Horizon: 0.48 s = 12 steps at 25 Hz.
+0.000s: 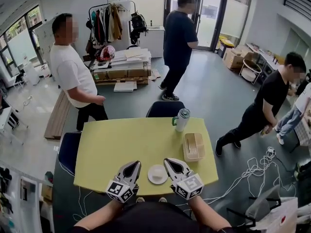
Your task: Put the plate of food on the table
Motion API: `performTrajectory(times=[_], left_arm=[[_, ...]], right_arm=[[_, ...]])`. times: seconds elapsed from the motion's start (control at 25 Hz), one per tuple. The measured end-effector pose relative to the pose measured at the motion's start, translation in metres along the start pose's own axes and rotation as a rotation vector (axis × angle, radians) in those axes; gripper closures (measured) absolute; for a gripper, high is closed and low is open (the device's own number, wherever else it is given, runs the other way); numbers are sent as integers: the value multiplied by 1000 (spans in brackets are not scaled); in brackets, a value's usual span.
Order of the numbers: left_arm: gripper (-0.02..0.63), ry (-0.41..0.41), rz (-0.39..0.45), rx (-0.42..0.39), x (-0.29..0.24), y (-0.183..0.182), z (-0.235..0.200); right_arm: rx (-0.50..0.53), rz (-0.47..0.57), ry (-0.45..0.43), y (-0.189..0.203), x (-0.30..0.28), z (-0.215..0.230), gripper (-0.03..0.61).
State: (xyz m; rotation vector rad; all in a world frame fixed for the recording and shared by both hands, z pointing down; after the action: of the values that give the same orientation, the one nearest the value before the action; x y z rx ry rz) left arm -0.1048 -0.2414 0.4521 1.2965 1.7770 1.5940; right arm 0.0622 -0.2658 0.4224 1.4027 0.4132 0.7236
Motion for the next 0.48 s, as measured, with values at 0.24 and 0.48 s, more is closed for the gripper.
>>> performTrajectory(times=[0.24, 0.48], left_arm=[[606, 7, 12, -5, 0, -7, 1], [606, 3, 18, -13, 0, -11, -1]], right_arm=[[7, -13, 14, -1, 1, -3, 566], [-1, -14, 62, -1, 1, 3, 566]])
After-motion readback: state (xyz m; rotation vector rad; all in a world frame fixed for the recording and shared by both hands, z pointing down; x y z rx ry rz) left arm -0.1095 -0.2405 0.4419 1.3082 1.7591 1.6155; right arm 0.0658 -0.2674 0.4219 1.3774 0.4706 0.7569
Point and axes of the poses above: the fingertips, and each gripper's own axes: x backward along the fingers, z to its right, y out of its underside, the point moved 4 cm from there along x, backward along the fingers, and after that the axes turned 13 degrees about z, right-handed, at the moved point
